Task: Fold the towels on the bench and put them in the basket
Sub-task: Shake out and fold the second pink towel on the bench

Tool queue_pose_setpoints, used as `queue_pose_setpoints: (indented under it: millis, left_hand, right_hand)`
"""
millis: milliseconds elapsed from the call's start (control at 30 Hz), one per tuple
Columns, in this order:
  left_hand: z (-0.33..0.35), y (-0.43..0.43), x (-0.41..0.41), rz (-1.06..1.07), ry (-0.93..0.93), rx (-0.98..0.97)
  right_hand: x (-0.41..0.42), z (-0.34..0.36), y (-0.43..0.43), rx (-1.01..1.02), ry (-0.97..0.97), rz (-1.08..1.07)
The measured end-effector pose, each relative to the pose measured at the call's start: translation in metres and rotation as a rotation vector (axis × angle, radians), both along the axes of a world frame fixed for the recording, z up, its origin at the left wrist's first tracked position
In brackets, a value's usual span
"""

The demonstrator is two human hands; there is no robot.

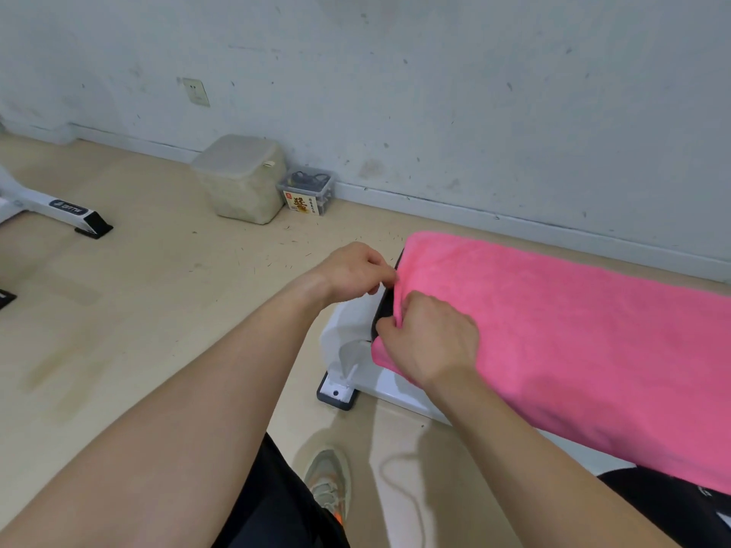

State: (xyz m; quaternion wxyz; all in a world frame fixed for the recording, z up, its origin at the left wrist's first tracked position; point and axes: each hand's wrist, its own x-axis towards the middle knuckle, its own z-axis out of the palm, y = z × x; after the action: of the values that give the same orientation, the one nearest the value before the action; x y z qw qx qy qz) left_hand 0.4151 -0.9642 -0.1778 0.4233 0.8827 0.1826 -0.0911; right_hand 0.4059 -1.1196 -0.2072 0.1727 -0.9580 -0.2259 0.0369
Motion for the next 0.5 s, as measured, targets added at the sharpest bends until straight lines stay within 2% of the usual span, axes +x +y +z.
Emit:
queue_pose_setpoints:
  millis: [133,300,500]
  left_hand:
    - [-0.012,-0.009,0.047,0.175,-0.099,0.010]
    - [-0.027,-0.015,0.093,0.156,-0.037,0.107]
    - [-0.027,-0.010,0.111,0.205,-0.207,0.127]
  right_hand:
    - [0.004,0.008,-0.006,0.012,0.089,0.045]
    - [0.016,0.009,-0.016,0.084,0.135,0.040]
    - [0.020,0.005,-0.020,0.096,0.133,0.105]
